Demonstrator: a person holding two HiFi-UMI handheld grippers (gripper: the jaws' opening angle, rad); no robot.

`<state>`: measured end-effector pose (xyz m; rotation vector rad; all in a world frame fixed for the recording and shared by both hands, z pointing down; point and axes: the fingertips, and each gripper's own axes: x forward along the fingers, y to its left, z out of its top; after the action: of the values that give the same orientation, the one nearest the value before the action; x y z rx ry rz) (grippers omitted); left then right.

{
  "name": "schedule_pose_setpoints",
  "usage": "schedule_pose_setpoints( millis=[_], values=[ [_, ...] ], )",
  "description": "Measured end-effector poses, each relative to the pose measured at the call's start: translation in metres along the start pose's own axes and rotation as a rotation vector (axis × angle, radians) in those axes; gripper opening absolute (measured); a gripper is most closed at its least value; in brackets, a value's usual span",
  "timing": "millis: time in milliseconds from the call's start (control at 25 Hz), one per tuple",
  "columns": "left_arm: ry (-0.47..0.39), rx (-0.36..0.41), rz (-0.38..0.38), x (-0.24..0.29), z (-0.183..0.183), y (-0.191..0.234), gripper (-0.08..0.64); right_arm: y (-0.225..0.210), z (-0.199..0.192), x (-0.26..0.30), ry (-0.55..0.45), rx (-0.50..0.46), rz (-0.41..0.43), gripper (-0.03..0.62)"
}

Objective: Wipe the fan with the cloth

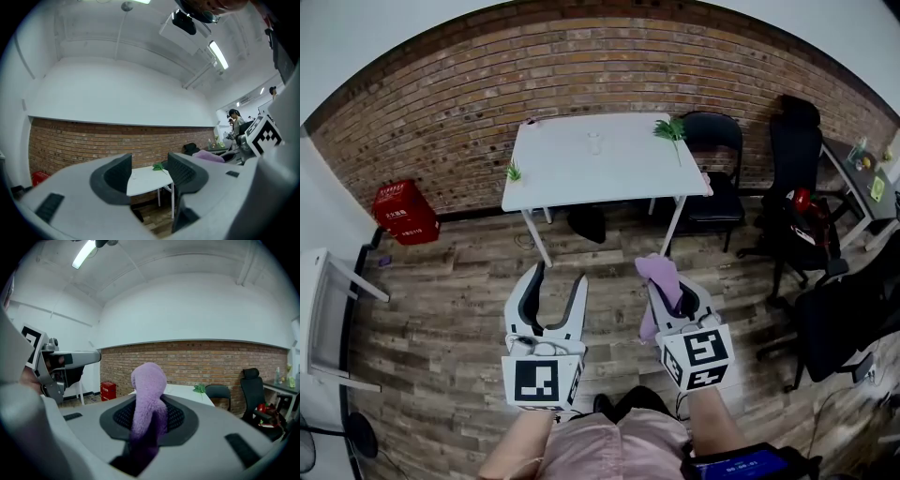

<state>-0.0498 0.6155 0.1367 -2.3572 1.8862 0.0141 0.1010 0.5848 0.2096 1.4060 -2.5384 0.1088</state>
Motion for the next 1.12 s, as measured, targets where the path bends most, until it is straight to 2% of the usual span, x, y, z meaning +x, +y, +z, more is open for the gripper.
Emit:
schedule_pose_setpoints(
  millis=[320,640,880,1120],
  values=[
    [0.067,0.002,-0.020,0.039,-0.036,0.008,0.235,-0.023,-0.020,0.038,0.044,0.022,-0.020,0.101],
    [0.126,0.025,-0.037,0.134,-0.068,0.020,0.235,-0.073,-0.033,0.124,0.090,0.052,-0.002,0.103],
    [0.167,0.051,0.001,0.206,-0.081,0.037,0.235,-0.116,-0.029,0.195,0.103,0.068,0.045,0.101],
    [0.155,0.065,0.048,0.253,-0.073,0.048,0.235,-0.148,-0.006,0.241,0.070,0.056,0.080,0.103]
  ],
)
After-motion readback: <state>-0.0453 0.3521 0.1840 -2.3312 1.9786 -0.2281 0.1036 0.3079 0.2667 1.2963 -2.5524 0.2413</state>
